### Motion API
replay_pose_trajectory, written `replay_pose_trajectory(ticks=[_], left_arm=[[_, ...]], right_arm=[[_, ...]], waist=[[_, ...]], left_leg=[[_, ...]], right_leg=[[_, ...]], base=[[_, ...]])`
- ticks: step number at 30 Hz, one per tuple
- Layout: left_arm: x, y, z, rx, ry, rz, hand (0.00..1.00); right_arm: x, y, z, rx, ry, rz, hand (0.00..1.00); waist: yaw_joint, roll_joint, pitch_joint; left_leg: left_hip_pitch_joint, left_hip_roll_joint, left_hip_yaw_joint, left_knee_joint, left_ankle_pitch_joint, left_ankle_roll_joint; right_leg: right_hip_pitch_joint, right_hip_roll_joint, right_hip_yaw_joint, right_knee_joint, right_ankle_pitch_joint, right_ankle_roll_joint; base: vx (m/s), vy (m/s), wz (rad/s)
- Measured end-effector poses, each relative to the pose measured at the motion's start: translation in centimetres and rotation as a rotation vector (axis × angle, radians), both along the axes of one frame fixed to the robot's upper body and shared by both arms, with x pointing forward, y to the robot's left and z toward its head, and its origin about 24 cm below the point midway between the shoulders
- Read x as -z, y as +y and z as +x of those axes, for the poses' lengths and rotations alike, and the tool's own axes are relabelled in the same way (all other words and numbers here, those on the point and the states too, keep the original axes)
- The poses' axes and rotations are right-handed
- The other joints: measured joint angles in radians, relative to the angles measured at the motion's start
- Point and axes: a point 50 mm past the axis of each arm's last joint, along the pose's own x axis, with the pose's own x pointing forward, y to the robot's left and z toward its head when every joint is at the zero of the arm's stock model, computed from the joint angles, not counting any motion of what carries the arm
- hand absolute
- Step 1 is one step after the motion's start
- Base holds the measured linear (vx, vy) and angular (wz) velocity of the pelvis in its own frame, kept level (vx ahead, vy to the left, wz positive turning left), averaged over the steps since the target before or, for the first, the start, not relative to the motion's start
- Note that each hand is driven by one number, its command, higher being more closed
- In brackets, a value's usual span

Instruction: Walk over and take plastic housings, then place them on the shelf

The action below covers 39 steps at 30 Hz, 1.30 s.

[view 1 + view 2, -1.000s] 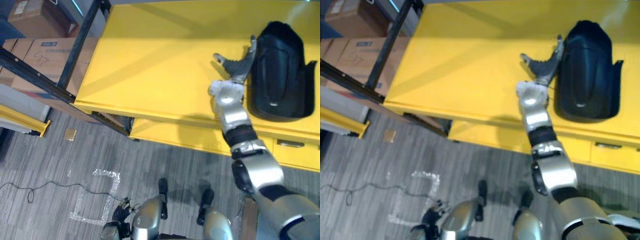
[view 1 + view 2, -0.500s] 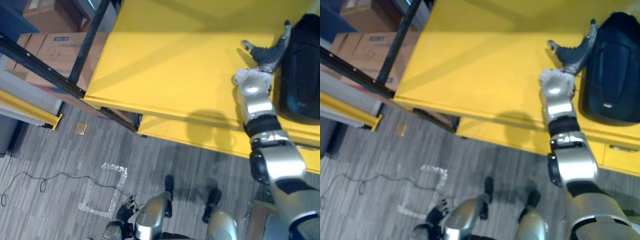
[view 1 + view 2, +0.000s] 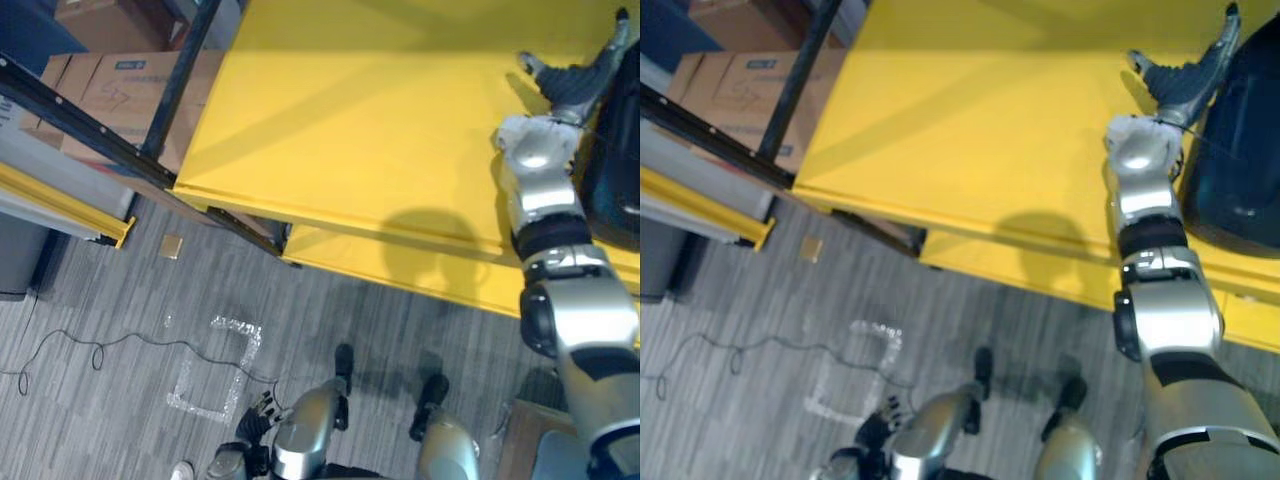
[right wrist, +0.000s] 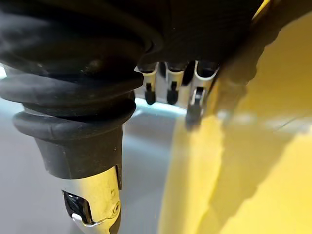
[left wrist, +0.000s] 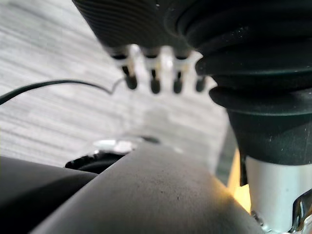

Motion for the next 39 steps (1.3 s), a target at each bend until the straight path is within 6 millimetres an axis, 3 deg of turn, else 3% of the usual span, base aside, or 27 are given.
replay_pose_trajectory(ticks=[1, 5, 7, 8, 10, 12, 13, 16, 18, 24, 27, 30, 39], left_arm=[[0.0, 0.0, 0.0, 0.001, -0.001, 0.001, 0.0], [0.0, 0.2, -0.1, 0.021, 0.002, 0.027, 0.0], [0.3, 1.3, -1.0, -0.024, 0.024, 0.049, 0.0], [0.3, 1.6, -1.2, -0.034, 0.03, 0.057, 0.0], [0.7, 2.9, -2.2, -0.065, 0.065, 0.088, 0.0], [0.9, 3.5, -2.9, -0.08, 0.086, 0.103, 0.0], [1.0, 3.9, -3.2, -0.089, 0.097, 0.112, 0.0], [1.2, 4.6, -3.9, -0.098, 0.124, 0.145, 0.0], [1.2, 5.0, -4.4, -0.109, 0.136, 0.17, 0.0], [1.3, 5.2, -5.1, -0.135, 0.149, 0.202, 0.0], [1.4, 5.3, -5.6, -0.149, 0.163, 0.21, 0.0], [1.4, 5.4, -5.8, -0.156, 0.172, 0.224, 0.0], [1.6, 5.4, -6.1, -0.153, 0.193, 0.239, 0.0]], right_arm=[[-0.2, 0.5, -0.2, -0.036, -0.032, -0.006, 0.0], [-0.7, 6.0, -3.4, -0.319, -0.257, -0.046, 0.0], [0.4, 9.3, -6.0, -0.508, -0.319, -0.088, 0.0], [1.0, 9.7, -6.6, -0.547, -0.315, -0.098, 0.0], [3.7, 10.6, -8.8, -0.7, -0.273, -0.1, 0.0], [5.0, 10.7, -10.7, -0.813, -0.245, -0.103, 0.0], [5.8, 10.5, -11.9, -0.878, -0.232, -0.097, 1.0], [7.5, 10.0, -13.9, -0.969, -0.193, -0.098, 1.0], [9.6, 9.5, -15.2, -1.021, -0.122, -0.07, 1.0], [15.5, 8.2, -17.5, -0.999, 0.077, 0.119, 1.0], [16.8, 8.0, -18.3, -1.002, 0.078, 0.268, 1.0], [17.3, 8.0, -18.7, -0.965, 0.062, 0.296, 1.0], [20.2, 8.9, -18.3, -0.798, 0.19, 0.345, 1.0]], waist=[[0.0, 0.0, 0.0], [-0.018, -0.014, -0.002], [-0.044, -0.058, -0.021], [-0.048, -0.073, -0.028], [-0.08, -0.132, -0.058], [-0.1, -0.167, -0.078], [-0.106, -0.186, -0.088], [-0.137, -0.217, -0.109], [-0.148, -0.233, -0.119], [-0.154, -0.242, -0.126], [-0.172, -0.248, -0.129], [-0.182, -0.253, -0.132], [-0.175, -0.251, -0.157]], left_leg=[[0.006, 0.002, 0.002, -0.001, 0.0, 0.0], [0.08, 0.016, 0.027, -0.034, -0.001, -0.001], [0.093, 0.03, 0.057, -0.043, -0.006, -0.008], [0.098, 0.033, 0.061, -0.049, -0.006, -0.009], [0.118, 0.041, 0.081, -0.059, -0.013, -0.018], [0.138, 0.044, 0.098, -0.071, -0.016, -0.022], [0.148, 0.045, 0.111, -0.071, -0.02, -0.027], [0.15, 0.044, 0.117, -0.071, -0.025, -0.026], [0.151, 0.043, 0.132, -0.072, -0.032, -0.023], [0.15, 0.036, 0.158, -0.087, -0.034, -0.021], [0.148, 0.034, 0.162, -0.088, -0.034, -0.021], [0.148, 0.032, 0.166, -0.088, -0.035, -0.019], [0.145, 0.026, 0.159, -0.088, -0.036, -0.019]], right_leg=[[0.006, 0.003, 0.005, -0.004, 0.002, 0.0], [0.073, 0.03, 0.026, -0.067, 0.02, -0.003], [0.085, 0.05, 0.05, -0.105, 0.035, -0.007], [0.086, 0.054, 0.059, -0.112, 0.038, -0.008], [0.103, 0.067, 0.074, -0.135, 0.046, -0.01], [0.113, 0.073, 0.091, -0.146, 0.048, -0.009], [0.119, 0.075, 0.103, -0.154, 0.052, -0.006], [0.122, 0.075, 0.111, -0.164, 0.057, -0.003], [0.12, 0.076, 0.125, -0.176, 0.068, -0.003], [0.102, 0.072, 0.155, -0.183, 0.08, 0.003], [0.097, 0.071, 0.161, -0.183, 0.082, 0.003], [0.094, 0.071, 0.167, -0.184, 0.082, 0.003], [0.098, 0.071, 0.157, -0.186, 0.082, 0.003]], base=[[0.04, -0.013, -0.13], [0.05, -0.021, -0.25], [0.05, -0.026, -0.35], [0.05, -0.039, -0.32], [0.06, -0.034, -0.25], [0.06, -0.005, -0.27], [0.05, 0.007, -0.29], [0.02, 0.013, -0.12], [0.0, 0.022, -0.15], [-0.01, 0.025, -0.12], [0.03, 0.011, -0.08], [0.03, 0.005, -0.04], [0.01, 0.001, 0.03]])
